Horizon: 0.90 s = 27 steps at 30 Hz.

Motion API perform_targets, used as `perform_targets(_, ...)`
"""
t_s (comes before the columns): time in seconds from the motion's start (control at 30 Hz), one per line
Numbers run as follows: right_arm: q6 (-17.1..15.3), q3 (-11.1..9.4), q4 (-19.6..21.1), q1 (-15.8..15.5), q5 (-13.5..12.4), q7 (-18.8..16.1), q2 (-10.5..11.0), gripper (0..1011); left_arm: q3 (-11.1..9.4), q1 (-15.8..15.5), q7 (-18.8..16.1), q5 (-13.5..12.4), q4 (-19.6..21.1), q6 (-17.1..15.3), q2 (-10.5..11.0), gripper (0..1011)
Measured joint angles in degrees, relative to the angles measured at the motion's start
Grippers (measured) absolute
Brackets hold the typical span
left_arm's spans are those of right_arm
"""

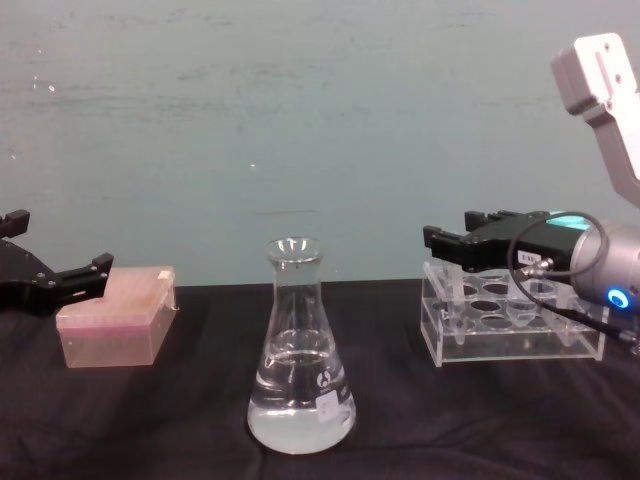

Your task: Pour the liquid from the test tube into the beaker using one hand.

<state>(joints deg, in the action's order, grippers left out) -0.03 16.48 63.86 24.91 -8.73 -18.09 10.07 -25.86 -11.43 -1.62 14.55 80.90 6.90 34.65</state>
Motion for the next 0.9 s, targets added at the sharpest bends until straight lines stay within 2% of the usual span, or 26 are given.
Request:
perform_targets(0.13, 0.00, 0.00, 0.03, 0.00, 0.02, 0.02, 0.00, 729, 0.00, 0.00, 0.00, -0.01, 0.00, 0.00, 0.00, 1000)
perform_targets(0.2, 0.00, 0.00, 0.03, 0.00, 0.02, 0.02, 0.00, 749, 0.00, 0.00, 0.00, -0.01, 0.00, 0.00, 0.00, 1000)
perform_targets(0.23, 0.00, 0.00, 0.04, 0.00, 0.02, 0.02, 0.00, 805, 0.00, 0.00, 0.00, 0.00, 0.00, 0.00, 0.00, 1000)
perform_targets(0.27, 0.00, 0.00, 0.04, 0.00, 0.02, 0.03, 0.00, 805, 0.00, 0.00, 0.00, -0.01, 0.00, 0.00, 0.00, 1000)
perform_targets(0.3, 0.00, 0.00, 0.04, 0.00, 0.02, 0.03, 0.00, 859, 0.00, 0.00, 0.00, -0.01, 0.00, 0.00, 0.00, 1000)
perform_targets(0.47, 0.00, 0.00, 0.04, 0.00, 0.02, 0.03, 0.00, 982, 0.00, 0.00, 0.00, 0.00, 0.00, 0.00, 0.00, 1000)
perform_targets(0.9, 0.00, 0.00, 0.04, 0.00, 0.02, 0.03, 0.00, 1004, 0.00, 0.00, 0.00, 0.00, 0.00, 0.00, 0.00, 1000)
